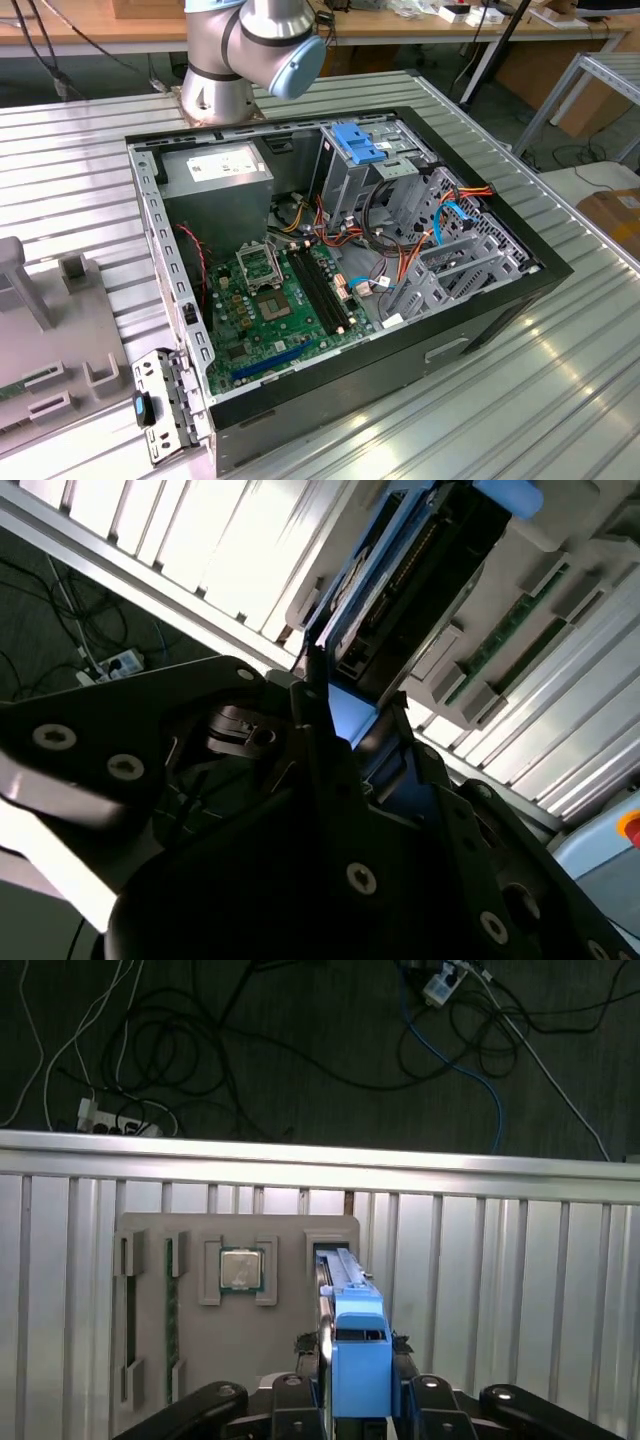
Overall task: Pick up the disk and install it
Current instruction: 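Pick up the disk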
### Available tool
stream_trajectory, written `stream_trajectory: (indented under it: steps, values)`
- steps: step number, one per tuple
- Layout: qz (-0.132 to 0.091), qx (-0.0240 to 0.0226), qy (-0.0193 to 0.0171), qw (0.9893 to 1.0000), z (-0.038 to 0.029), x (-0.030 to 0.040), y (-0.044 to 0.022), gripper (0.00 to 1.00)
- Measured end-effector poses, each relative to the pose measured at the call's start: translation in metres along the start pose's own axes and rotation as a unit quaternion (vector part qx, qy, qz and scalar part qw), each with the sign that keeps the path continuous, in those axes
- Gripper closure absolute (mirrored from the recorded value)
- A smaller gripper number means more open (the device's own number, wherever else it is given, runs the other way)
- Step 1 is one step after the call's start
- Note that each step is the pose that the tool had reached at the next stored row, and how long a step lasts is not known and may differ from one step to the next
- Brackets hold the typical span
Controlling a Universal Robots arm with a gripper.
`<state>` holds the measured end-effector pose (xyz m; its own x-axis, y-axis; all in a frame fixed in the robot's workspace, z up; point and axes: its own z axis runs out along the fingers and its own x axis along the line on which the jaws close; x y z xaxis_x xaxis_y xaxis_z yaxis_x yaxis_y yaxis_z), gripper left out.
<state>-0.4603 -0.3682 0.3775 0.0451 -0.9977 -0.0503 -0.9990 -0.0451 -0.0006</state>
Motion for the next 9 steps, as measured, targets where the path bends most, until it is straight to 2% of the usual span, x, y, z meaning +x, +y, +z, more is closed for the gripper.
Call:
stream_trajectory:
  steps: [1, 3, 6, 8, 9]
  values:
    - [0.0, 0.0001, 0.0, 1.0, -0.0113, -0.0006, 0.0, 0.64]
    - [0.0, 0.0, 0.0, 1.0, -0.0195, -0.001, 0.0, 0.64]
    - [0.0, 0.0, 0.0, 1.0, -0.0414, -0.0021, 0.0, 0.64]
    - [0.0, 0.0001, 0.0, 1.0, -0.0498, -0.0025, 0.0, 0.64]
    - [0.0, 0.0001, 0.0, 1.0, -0.05, -0.0025, 0.0, 0.64]
